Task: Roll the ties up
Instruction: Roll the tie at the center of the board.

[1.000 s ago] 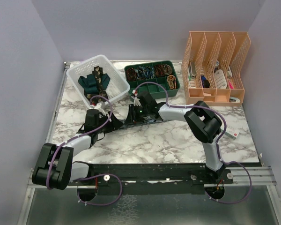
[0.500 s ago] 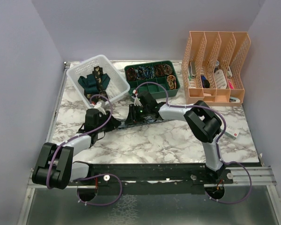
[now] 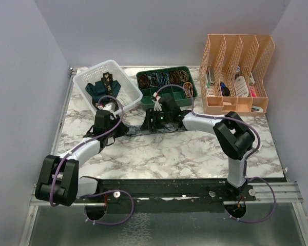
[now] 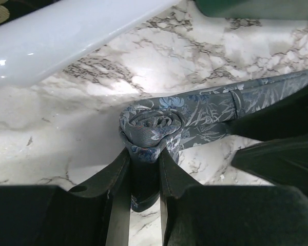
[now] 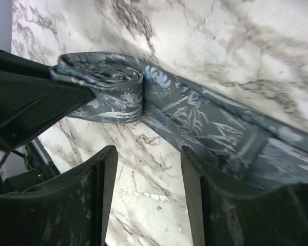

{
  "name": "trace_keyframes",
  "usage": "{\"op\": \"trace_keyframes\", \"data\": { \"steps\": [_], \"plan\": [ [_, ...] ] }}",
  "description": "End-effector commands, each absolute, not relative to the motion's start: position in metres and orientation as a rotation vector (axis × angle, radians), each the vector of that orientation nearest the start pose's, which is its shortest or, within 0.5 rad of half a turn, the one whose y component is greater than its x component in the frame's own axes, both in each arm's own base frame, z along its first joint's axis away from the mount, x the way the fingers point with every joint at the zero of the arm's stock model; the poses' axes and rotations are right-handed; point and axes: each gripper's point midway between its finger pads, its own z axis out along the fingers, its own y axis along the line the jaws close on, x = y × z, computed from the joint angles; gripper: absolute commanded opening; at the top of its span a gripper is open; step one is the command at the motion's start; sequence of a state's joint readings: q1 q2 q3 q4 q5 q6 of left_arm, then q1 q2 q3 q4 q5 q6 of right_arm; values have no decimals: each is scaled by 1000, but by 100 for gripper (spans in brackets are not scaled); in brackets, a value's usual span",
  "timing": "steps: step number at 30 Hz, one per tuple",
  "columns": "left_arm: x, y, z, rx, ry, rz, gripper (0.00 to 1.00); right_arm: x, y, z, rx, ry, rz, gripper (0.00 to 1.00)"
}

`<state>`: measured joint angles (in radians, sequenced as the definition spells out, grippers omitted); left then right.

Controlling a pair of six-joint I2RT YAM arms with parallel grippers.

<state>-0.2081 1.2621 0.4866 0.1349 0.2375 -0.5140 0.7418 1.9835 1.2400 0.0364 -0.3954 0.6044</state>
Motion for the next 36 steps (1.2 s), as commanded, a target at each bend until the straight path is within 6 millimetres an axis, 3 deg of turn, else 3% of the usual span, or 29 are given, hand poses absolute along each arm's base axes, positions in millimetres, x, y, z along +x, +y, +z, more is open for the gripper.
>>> {"op": "trace_keyframes", "data": {
  "steps": [1,4,9,12,23,30,36],
  "plan": [
    [303,-115,57,-205,2355,-497,14,330,386,95,-448,2230,993,61],
    [304,-114,56,-175,2407,-394,13,336,376,97,-502,2147,923,65],
    [309,-115,65,-142,2436,-210,11,341,361,77,-529,2247,833,68],
    [311,-119,69,-112,2455,-107,10,343,350,75,-448,2265,843,68],
    [322,-140,72,-49,2473,149,8,351,272,113,-39,2137,631,70],
    [324,-166,72,22,2466,257,7,348,220,136,148,2051,478,70],
    [325,-192,60,39,2491,298,9,337,184,162,295,1935,427,72]
  ]
}}
